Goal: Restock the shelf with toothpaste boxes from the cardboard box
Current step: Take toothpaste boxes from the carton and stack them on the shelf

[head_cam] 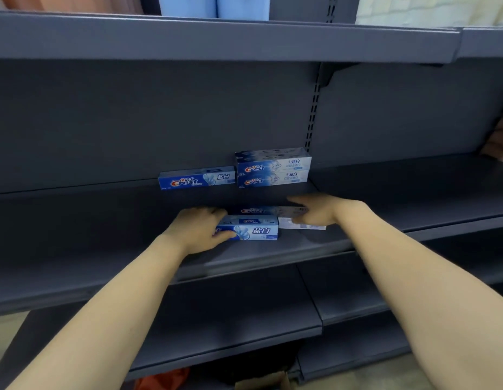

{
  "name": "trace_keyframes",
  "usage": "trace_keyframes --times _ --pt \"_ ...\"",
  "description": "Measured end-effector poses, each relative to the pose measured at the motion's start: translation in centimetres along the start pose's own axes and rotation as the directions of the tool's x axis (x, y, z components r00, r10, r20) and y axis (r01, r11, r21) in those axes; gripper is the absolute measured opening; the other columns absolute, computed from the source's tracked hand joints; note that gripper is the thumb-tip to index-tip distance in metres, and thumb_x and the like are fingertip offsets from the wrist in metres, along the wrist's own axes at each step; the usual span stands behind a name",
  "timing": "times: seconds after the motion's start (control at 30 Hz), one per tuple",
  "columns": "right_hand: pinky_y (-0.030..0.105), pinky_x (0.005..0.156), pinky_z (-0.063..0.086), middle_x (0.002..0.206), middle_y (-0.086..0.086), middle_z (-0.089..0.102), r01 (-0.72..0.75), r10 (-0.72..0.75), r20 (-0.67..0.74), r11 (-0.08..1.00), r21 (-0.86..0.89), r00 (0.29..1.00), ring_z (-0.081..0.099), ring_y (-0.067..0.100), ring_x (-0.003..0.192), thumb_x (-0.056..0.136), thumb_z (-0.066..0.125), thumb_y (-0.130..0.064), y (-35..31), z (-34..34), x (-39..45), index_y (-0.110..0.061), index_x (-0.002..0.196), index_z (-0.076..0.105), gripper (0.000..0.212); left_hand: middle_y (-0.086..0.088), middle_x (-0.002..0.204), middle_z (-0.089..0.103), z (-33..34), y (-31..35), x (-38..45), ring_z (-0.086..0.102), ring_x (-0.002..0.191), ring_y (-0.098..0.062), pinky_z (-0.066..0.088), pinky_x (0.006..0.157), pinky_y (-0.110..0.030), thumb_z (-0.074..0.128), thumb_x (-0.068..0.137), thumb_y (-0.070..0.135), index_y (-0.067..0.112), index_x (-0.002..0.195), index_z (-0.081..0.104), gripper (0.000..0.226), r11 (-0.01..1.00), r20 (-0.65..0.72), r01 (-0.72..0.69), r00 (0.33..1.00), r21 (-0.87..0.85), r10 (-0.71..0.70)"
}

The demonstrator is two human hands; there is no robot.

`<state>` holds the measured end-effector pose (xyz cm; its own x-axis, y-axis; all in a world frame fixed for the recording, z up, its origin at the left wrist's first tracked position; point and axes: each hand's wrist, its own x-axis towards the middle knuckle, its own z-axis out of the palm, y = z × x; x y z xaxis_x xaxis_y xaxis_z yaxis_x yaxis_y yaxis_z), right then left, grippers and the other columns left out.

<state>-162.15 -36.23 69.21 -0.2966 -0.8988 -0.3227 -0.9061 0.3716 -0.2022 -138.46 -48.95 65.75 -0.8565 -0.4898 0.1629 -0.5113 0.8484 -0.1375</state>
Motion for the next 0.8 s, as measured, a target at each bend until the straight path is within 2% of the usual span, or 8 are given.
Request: trace_keyframes --times 0.2,0.3,0.37,0.47,0.57,0.67,0.73,0.8 --pt "0.028 0.111 0.024 0.155 0.0 0.026 -0.028 0.042 -0.124 0.993 0.113 0.991 0.028 0.021 0.141 0.101 0.038 -0.035 -0.3 -1.4 -0.9 -0.022 0.149 0.027 0.05 0.0 0.144 0.044 -1.7 0.9 2.2 0.047 0.127 -0.022 0.042 0.097 -0.033 0.035 0.089 0.066 0.02 0.145 0.033 0.072 0.997 0.042 -0.017 0.999 -0.069 0.02" --pt "0.032 0.112 0.03 0.151 0.004 0.035 -0.028 0.041 -0.136 0.995 0.098 0.99 0.036 0.024 0.136 0.102 0.036 -0.032 -0.4 -2.1 -1.0 -0.016 0.144 0.036 0.045 -0.001 0.136 0.051 -2.0 2.2 3.4 0.052 0.12 -0.023 0.045 0.091 -0.033 0.03 0.093 0.061 0.018 0.138 0.041 0.063 0.997 0.028 -0.019 0.999 -0.081 0.021" --pt "0.037 0.109 0.035 0.143 0.009 0.045 -0.026 0.034 -0.123 0.997 0.067 0.992 0.043 0.027 0.129 0.101 0.037 -0.03 -0.4 -2.4 -0.9 -0.008 0.137 0.041 0.042 -0.004 0.126 0.057 -1.9 2.9 4.1 0.057 0.112 -0.025 0.048 0.085 -0.034 0.027 0.097 0.056 0.015 0.128 0.049 0.055 0.998 0.038 0.039 0.999 -0.049 -0.037" --pt "0.033 0.11 0.034 0.147 0.004 0.041 0.01 -0.006 -0.073 0.998 0.055 0.997 0.041 0.023 0.133 0.095 0.052 -0.033 0.1 -2.4 -0.7 -0.013 0.143 0.038 0.054 -0.006 0.121 0.059 -1.8 3.1 5.0 0.058 0.108 -0.026 0.047 0.081 -0.034 0.026 0.1 0.049 0.014 0.121 0.051 0.048 0.981 0.098 0.196 0.976 -0.01 -0.194" --pt "0.03 0.108 0.035 0.149 -0.001 0.037 0.015 -0.017 0.035 0.998 0.053 0.999 0.039 0.02 0.135 0.084 0.068 -0.035 0.8 -1.9 0.2 -0.02 0.145 0.034 0.072 -0.008 0.129 0.054 -1.8 2.8 5.7 0.054 0.114 -0.027 0.048 0.088 -0.037 0.028 0.101 0.044 0.013 0.127 0.049 0.046 0.957 0.184 0.29 0.942 -0.029 -0.28" --pt "0.031 0.097 0.043 0.141 0.0 0.046 0.039 -0.039 0.058 0.999 0.005 0.998 0.047 0.02 0.124 0.079 0.071 -0.037 1.6 -1.0 1.7 -0.022 0.139 0.044 0.068 -0.009 0.134 0.05 -1.8 2.8 6.2 0.051 0.119 -0.027 0.045 0.092 -0.037 0.032 0.101 0.039 0.015 0.134 0.046 0.043 0.938 0.257 0.337 0.917 -0.088 -0.305" --pt "0.028 0.085 0.044 0.128 0.001 0.054 0.076 -0.076 0.035 0.997 0.006 0.996 0.053 0.02 0.112 0.079 0.07 -0.034 1.8 -0.8 2.4 -0.019 0.131 0.051 0.057 -0.009 0.129 0.053 -1.5 2.8 6.4 0.053 0.114 -0.027 0.044 0.087 -0.035 0.035 0.101 0.035 0.015 0.129 0.049 0.037 0.927 0.284 0.352 0.909 -0.128 -0.305" --pt "0.027 0.079 0.044 0.114 0.001 0.055 0.109 -0.109 -0.018 0.994 -0.022 0.994 0.054 0.02 0.101 0.08 0.07 -0.029 2.0 -0.8 2.7 -0.018 0.123 0.055 0.047 -0.01 0.122 0.056 -1.1 2.6 6.6 0.055 0.107 -0.026 0.044 0.082 -0.034 0.038 0.1 0.031 0.014 0.123 0.053 0.032 0.916 0.302 0.366 0.902 -0.162 -0.307"
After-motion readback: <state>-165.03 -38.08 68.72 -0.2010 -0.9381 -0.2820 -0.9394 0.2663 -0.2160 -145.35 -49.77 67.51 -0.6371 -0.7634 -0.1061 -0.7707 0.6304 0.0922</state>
